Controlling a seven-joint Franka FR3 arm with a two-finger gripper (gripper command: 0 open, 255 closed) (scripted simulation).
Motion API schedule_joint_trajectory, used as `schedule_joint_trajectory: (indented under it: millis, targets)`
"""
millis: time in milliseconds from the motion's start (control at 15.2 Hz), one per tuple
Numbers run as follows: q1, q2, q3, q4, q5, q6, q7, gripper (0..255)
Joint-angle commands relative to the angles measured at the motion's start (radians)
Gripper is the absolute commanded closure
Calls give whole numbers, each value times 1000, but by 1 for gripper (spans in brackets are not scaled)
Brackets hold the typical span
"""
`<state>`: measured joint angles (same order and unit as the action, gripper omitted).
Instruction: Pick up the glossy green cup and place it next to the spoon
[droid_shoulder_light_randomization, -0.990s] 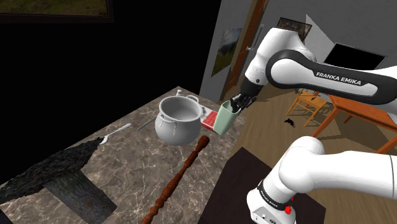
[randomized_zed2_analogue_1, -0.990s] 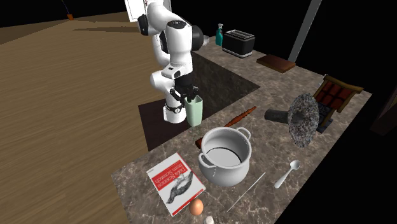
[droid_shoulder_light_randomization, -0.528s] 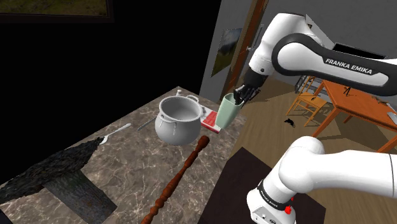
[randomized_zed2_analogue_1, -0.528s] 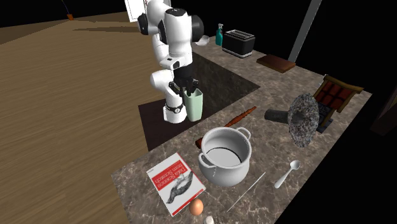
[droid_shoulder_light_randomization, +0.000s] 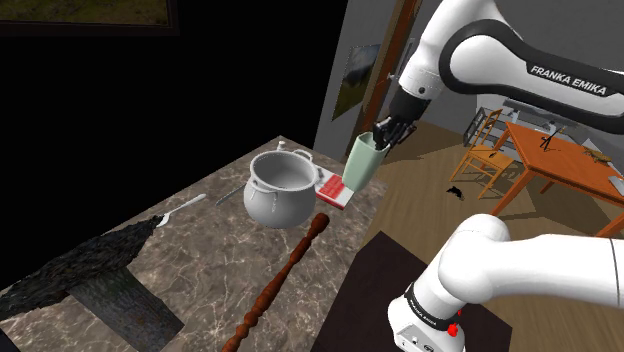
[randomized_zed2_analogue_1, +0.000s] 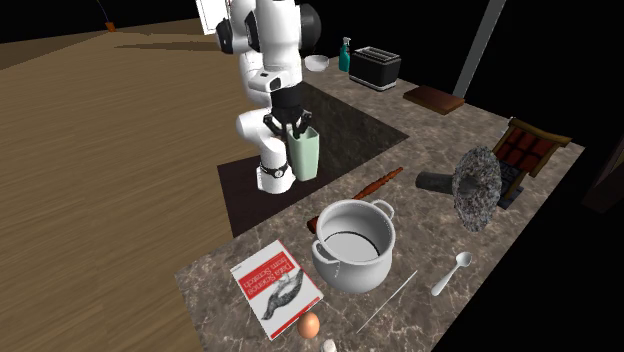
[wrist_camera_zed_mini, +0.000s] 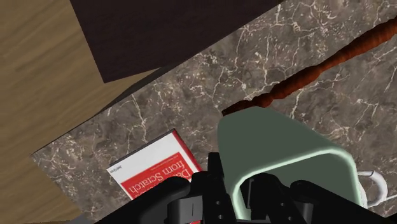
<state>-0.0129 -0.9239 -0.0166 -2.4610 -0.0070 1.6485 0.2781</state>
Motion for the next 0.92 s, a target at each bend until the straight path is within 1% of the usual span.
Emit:
schedule_joint_trajectory:
  millis: [0,462,858]
  targets:
    - [7,27,19,25,13,2,19,255]
    - [41,226,146,144,80,86,148,255]
    - [53,417,248,291,96,135,259,255]
